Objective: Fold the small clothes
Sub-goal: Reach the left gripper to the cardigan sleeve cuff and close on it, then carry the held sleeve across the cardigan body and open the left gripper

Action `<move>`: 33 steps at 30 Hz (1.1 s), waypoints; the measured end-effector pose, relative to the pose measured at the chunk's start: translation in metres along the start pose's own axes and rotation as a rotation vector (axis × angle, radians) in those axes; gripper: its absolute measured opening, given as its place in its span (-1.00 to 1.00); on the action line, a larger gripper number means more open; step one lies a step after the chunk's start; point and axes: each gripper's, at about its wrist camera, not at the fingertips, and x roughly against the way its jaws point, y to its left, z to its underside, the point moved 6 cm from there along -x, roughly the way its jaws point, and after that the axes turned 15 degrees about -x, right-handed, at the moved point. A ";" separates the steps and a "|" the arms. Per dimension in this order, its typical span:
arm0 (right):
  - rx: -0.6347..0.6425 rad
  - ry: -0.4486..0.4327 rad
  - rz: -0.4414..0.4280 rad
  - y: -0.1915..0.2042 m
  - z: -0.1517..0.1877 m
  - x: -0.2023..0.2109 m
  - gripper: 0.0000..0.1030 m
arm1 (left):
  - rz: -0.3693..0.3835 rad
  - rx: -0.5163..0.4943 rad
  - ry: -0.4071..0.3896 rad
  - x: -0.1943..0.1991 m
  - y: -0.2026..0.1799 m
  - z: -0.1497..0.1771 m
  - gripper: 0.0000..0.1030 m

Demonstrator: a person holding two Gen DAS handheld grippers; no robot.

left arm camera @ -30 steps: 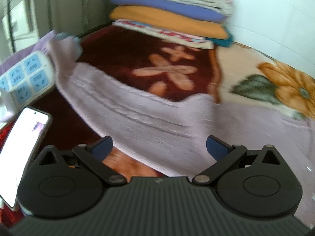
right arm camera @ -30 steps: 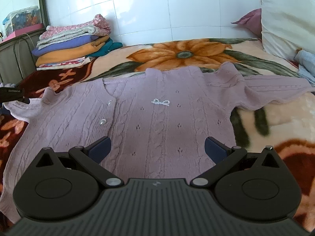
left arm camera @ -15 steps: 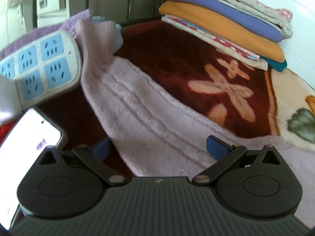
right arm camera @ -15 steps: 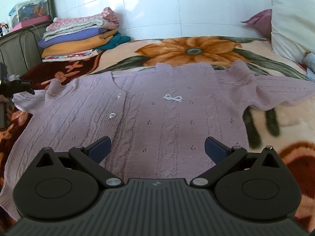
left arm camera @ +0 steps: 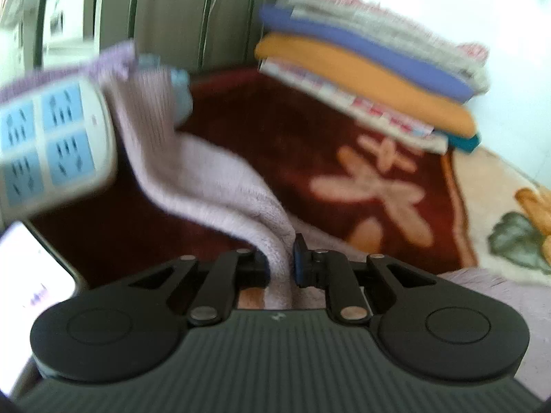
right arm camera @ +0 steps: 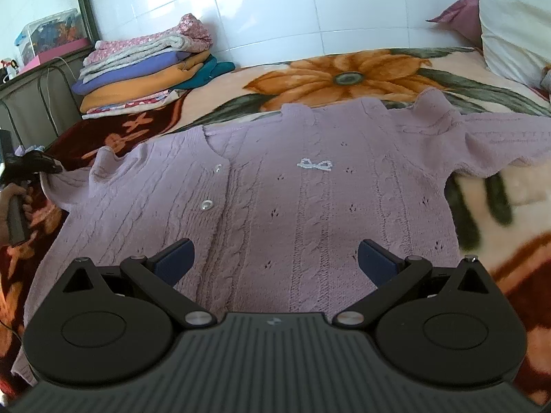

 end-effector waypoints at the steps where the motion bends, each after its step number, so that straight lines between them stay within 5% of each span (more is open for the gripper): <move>1: -0.004 -0.002 -0.003 0.000 -0.001 0.000 1.00 | 0.007 -0.015 -0.031 0.009 -0.001 -0.005 -0.71; 10: -0.032 -0.021 -0.028 -0.003 -0.004 0.010 1.00 | 0.146 -0.085 -0.271 0.094 -0.044 -0.059 -0.71; 18: -0.057 -0.039 -0.037 -0.015 -0.006 0.021 1.00 | 0.332 -0.151 -0.332 0.139 -0.129 -0.073 -0.71; 24: -0.071 -0.044 -0.039 -0.025 -0.005 0.027 1.00 | 0.463 -0.186 -0.250 0.144 -0.197 -0.044 -0.71; 33: -0.107 -0.025 -0.046 -0.042 -0.002 0.031 1.00 | 0.577 -0.261 -0.006 0.121 -0.257 0.026 -0.53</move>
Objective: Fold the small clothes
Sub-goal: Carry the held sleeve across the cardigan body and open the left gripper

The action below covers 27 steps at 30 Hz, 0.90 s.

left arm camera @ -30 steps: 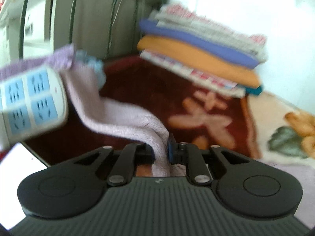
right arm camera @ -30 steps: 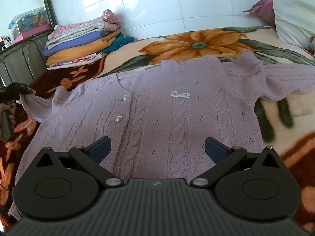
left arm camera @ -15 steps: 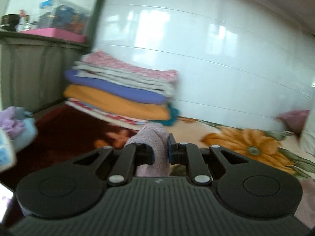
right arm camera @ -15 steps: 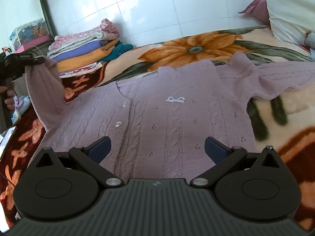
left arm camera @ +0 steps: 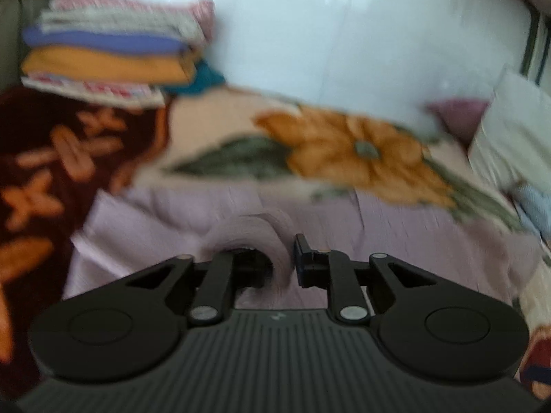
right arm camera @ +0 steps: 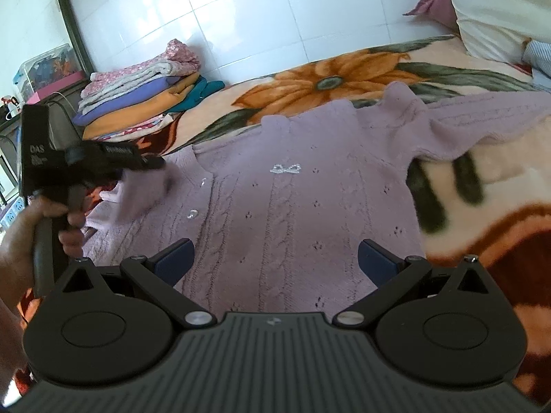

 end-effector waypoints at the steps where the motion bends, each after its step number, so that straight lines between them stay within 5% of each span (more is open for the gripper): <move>1: -0.003 0.003 -0.001 0.000 0.000 0.000 1.00 | 0.018 -0.003 0.026 -0.004 -0.005 0.005 -0.49; 8: 0.014 0.037 -0.020 0.007 -0.001 -0.006 1.00 | 0.028 -0.011 0.109 0.009 -0.017 0.026 0.16; 17: 0.111 0.132 -0.057 0.055 -0.007 -0.030 1.00 | -0.031 0.018 0.144 0.057 0.009 0.044 0.18; 27: 0.212 0.270 -0.202 0.161 -0.020 -0.082 0.99 | -0.153 0.088 0.200 0.078 0.058 0.067 0.20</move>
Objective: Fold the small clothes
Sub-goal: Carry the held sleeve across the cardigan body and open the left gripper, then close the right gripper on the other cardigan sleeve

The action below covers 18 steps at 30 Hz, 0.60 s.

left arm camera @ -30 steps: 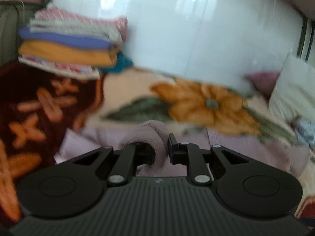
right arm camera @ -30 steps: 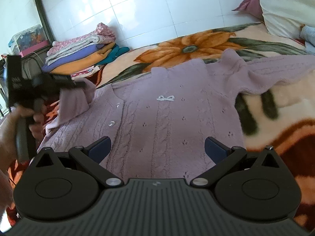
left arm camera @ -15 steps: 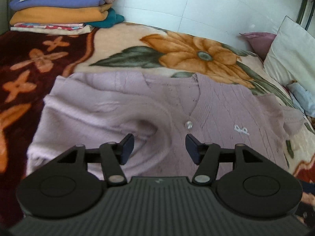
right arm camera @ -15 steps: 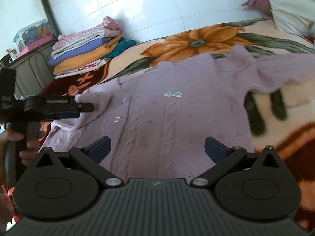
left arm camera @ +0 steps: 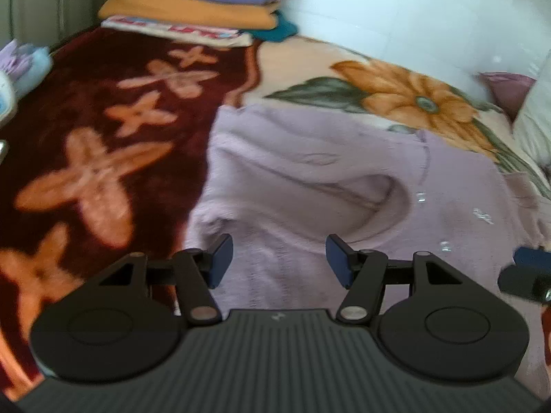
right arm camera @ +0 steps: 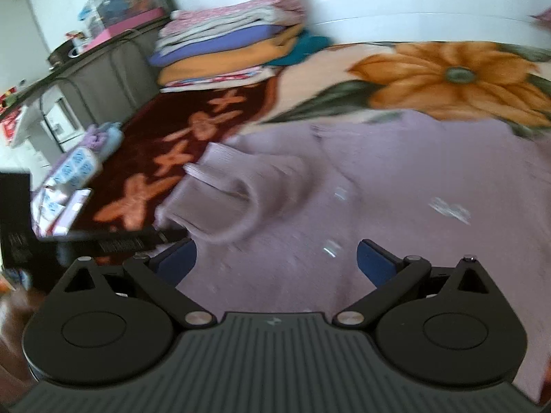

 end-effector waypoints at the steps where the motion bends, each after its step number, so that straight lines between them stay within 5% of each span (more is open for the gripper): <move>1: 0.019 0.000 -0.005 0.009 -0.006 -0.006 0.96 | -0.010 0.008 0.012 -0.002 0.004 0.002 0.20; 6: 0.072 0.080 -0.058 0.049 -0.032 -0.049 0.79 | -0.001 0.043 0.019 -0.005 0.015 0.010 0.20; 18: 0.254 0.169 0.083 0.099 -0.030 -0.167 0.40 | 0.020 0.053 -0.006 -0.007 0.013 0.019 0.22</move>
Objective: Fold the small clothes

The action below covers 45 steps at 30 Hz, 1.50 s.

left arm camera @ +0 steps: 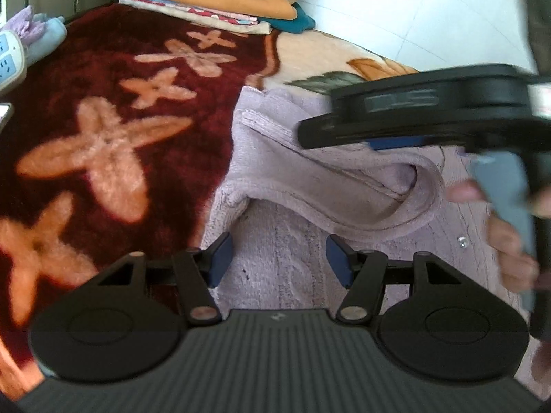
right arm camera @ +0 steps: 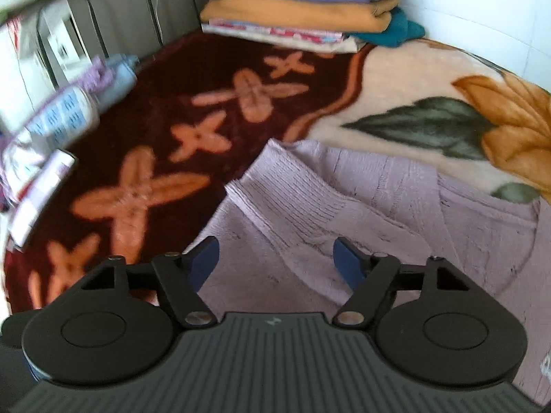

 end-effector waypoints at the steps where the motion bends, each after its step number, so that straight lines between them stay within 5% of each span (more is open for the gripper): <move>1: -0.001 0.004 0.007 -0.002 0.000 -0.004 0.33 | 0.001 -0.004 -0.002 0.000 -0.001 0.000 0.23; 5: -0.001 0.009 0.038 -0.008 0.001 -0.017 -0.04 | 0.010 0.001 -0.009 -0.001 -0.001 0.002 0.27; 8: 0.033 -0.023 0.039 -0.010 0.001 -0.013 -0.77 | 0.010 -0.003 -0.012 -0.001 -0.001 0.002 0.29; 12: -0.002 -0.146 0.041 -0.022 -0.014 0.023 -0.85 | 0.011 -0.008 -0.015 -0.001 -0.002 0.003 0.31; 18: -0.104 -0.329 0.030 -0.063 -0.029 0.113 -0.85 | 0.012 -0.005 -0.008 -0.003 -0.003 0.002 0.35; 24: -0.176 -0.443 0.160 -0.123 0.007 0.168 -0.85 | 0.000 -0.013 -0.002 -0.004 -0.005 0.002 0.36; 28: -0.273 -0.422 0.214 -0.166 0.044 0.172 -0.85 | -0.006 0.000 0.008 -0.005 -0.005 0.001 0.36; 34: -0.398 -0.338 0.155 -0.205 0.105 0.160 -0.83 | -0.023 -0.019 0.015 -0.006 -0.008 0.001 0.37; 35: -0.412 -0.314 0.143 -0.209 0.114 0.159 -0.78 | -0.026 -0.023 0.017 -0.007 -0.008 0.001 0.38; 39: -0.394 -0.262 0.186 -0.215 0.145 0.159 0.14 | -0.034 -0.029 0.022 -0.008 -0.011 0.000 0.42; 45: -0.391 -0.238 0.121 -0.219 0.157 0.186 0.25 | -0.051 -0.049 0.032 -0.010 -0.015 0.000 0.44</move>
